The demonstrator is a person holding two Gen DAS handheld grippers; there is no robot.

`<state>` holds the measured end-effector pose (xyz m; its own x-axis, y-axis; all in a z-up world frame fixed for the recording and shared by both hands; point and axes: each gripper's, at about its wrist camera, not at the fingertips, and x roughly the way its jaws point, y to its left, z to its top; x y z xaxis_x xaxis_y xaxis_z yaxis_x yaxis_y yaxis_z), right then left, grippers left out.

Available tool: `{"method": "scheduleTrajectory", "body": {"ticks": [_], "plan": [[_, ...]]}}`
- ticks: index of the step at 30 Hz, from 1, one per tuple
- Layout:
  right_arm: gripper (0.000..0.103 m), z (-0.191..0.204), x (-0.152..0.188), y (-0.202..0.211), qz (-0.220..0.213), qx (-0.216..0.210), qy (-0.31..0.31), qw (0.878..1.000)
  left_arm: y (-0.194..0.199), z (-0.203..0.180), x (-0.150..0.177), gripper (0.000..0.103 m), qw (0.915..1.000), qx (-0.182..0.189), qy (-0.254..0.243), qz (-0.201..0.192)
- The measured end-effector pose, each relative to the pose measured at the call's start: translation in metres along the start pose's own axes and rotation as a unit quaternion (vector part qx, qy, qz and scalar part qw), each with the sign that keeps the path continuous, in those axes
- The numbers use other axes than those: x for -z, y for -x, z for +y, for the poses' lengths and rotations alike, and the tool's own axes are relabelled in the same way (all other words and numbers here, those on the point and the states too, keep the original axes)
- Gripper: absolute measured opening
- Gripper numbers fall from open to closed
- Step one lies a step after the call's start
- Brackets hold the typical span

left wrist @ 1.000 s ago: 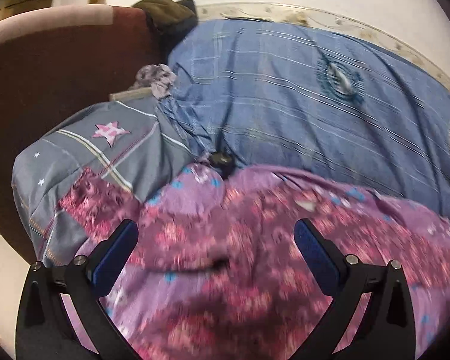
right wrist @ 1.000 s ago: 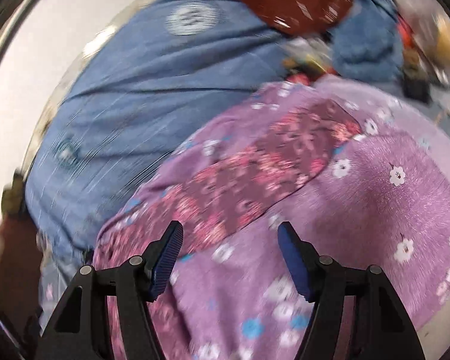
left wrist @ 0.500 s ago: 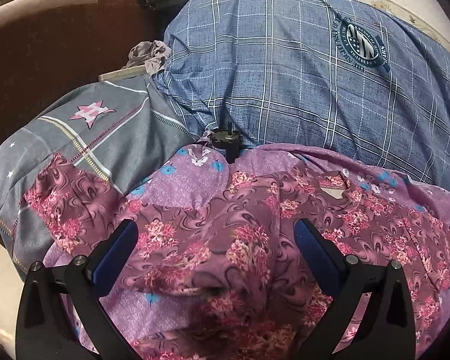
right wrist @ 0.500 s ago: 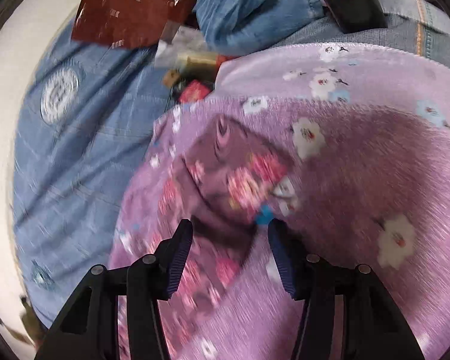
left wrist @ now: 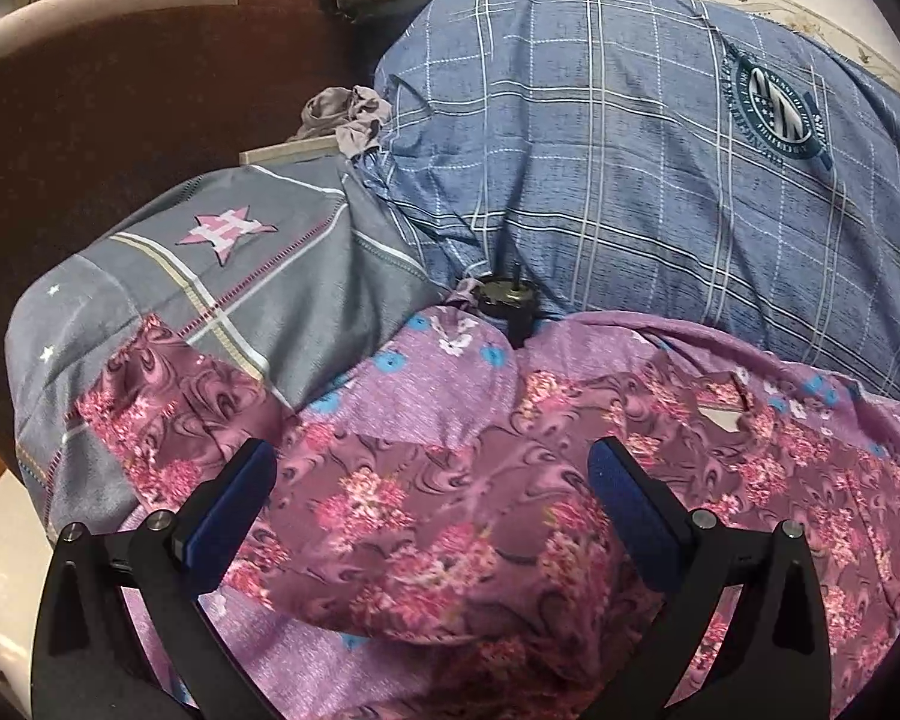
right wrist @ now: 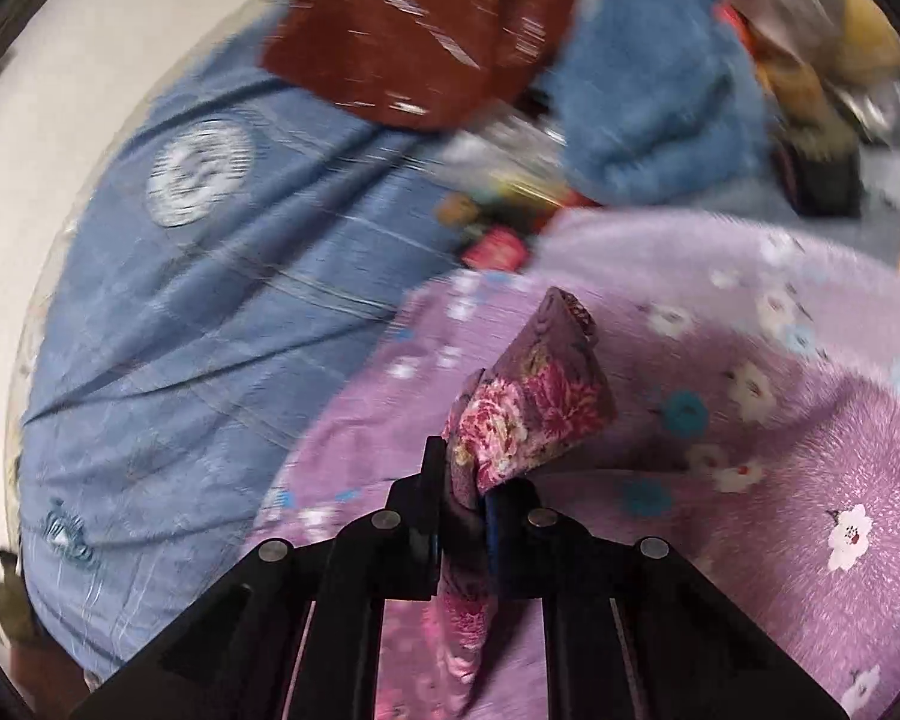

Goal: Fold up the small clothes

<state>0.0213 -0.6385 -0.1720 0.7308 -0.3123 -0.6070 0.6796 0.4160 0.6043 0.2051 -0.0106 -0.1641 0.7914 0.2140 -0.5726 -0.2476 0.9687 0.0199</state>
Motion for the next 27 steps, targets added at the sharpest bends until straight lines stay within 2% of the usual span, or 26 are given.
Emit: {"method": "scheduleTrajectory", "body": {"ticks": [4,9,11,16,21,23,25,26,27], "plan": [[0.01,0.056,0.012,0.019,0.0,-0.052,0.049,0.997,-0.002,0.005,-0.004,0.103,0.9999,-0.014,0.004,-0.004],[0.01,0.148,0.065,0.024,0.049,-0.13,0.131,0.982,-0.007,0.019,-0.01,0.103,0.9992,-0.031,0.023,-0.005],[0.01,0.189,0.1,0.02,0.081,-0.166,0.161,0.969,-0.009,0.027,-0.012,0.103,0.9988,-0.035,0.035,-0.004],[0.01,0.26,0.189,0.008,0.156,-0.232,0.192,0.941,-0.017,0.049,-0.016,0.103,0.9968,-0.046,0.065,0.007],[0.011,0.319,0.288,-0.014,0.228,-0.261,0.22,0.912,-0.022,0.068,-0.02,0.103,0.9947,-0.058,0.085,0.01],[0.016,0.333,0.323,-0.022,0.27,-0.27,0.226,0.896,-0.025,0.076,-0.021,0.103,0.9938,-0.062,0.091,0.011],[0.029,0.342,0.352,-0.024,0.322,-0.276,0.235,0.875,-0.028,0.084,-0.022,0.103,0.9928,-0.067,0.099,0.014],[0.047,0.345,0.359,-0.024,0.337,-0.287,0.233,0.866,-0.03,0.09,-0.022,0.103,0.9918,-0.07,0.105,0.017],[0.059,0.341,0.359,-0.02,0.336,-0.299,0.229,0.863,-0.031,0.093,-0.023,0.103,0.9912,-0.071,0.11,0.019]]}}
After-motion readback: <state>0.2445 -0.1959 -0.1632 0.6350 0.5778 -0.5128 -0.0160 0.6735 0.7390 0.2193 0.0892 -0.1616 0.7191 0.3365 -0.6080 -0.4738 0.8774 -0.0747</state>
